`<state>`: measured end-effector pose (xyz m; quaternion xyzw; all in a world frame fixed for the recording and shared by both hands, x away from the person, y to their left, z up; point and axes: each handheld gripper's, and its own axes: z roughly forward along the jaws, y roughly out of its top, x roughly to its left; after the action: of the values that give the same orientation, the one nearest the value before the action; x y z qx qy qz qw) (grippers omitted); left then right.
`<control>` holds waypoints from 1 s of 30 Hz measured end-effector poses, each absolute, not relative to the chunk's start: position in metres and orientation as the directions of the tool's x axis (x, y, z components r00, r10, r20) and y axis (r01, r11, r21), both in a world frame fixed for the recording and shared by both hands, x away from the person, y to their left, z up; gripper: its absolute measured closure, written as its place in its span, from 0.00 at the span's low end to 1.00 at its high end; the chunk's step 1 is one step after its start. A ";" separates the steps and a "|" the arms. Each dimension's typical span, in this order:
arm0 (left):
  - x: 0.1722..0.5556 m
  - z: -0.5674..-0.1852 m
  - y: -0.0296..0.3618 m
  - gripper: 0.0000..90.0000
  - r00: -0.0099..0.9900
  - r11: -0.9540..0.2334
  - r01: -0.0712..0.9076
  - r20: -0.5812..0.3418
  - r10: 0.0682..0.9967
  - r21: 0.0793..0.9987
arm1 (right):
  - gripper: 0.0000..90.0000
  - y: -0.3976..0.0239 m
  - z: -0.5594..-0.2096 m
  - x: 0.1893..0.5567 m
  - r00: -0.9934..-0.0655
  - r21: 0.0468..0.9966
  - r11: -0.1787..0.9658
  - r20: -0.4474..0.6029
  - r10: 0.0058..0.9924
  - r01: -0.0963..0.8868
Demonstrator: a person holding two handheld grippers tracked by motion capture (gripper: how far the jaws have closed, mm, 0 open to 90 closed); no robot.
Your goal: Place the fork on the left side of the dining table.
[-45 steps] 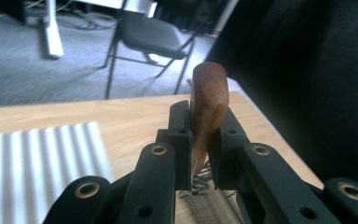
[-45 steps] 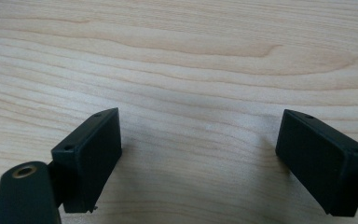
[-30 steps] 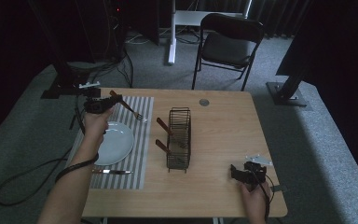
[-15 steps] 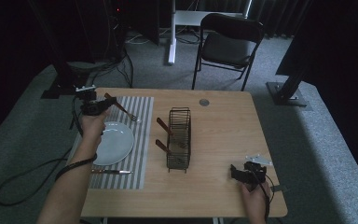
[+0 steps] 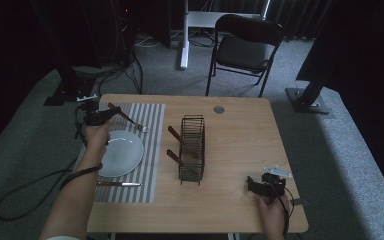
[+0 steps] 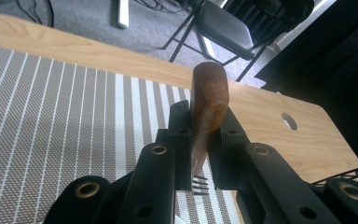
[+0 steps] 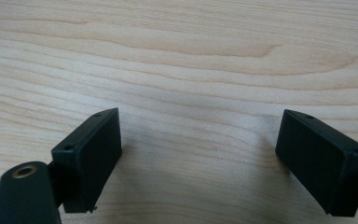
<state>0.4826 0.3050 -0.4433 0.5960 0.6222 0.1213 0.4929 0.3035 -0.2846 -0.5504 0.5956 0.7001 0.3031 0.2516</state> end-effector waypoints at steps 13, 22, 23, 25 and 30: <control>0.487 -0.467 0.313 0.89 0.174 0.331 0.637 -0.548 0.818 0.696 | 0.15 -0.285 -0.550 0.304 -0.164 0.724 0.106 0.009 0.986 0.681; 0.485 -0.479 0.320 0.86 0.146 0.369 0.601 -0.552 0.821 0.709 | 0.15 -0.285 -0.550 0.304 -0.164 0.724 0.106 0.009 0.986 0.681; 0.485 -0.480 0.319 0.78 0.146 0.351 0.607 -0.534 0.833 0.713 | 0.15 -0.285 -0.550 0.304 -0.164 0.724 0.106 0.009 0.986 0.681; 0.484 -0.482 0.319 0.78 0.144 0.346 0.605 -0.525 0.839 0.718 | 0.15 -0.285 -0.550 0.304 -0.164 0.724 0.106 0.009 0.986 0.681; 0.485 -0.492 0.317 0.68 0.118 0.310 0.641 -0.489 0.864 0.702 | 0.15 -0.285 -0.550 0.304 -0.164 0.724 0.106 0.009 0.986 0.682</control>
<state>0.4851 0.3173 -0.4916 0.5756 0.6539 0.1168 0.4770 0.3035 -0.2846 -0.5504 0.5958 0.6999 0.3032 0.2514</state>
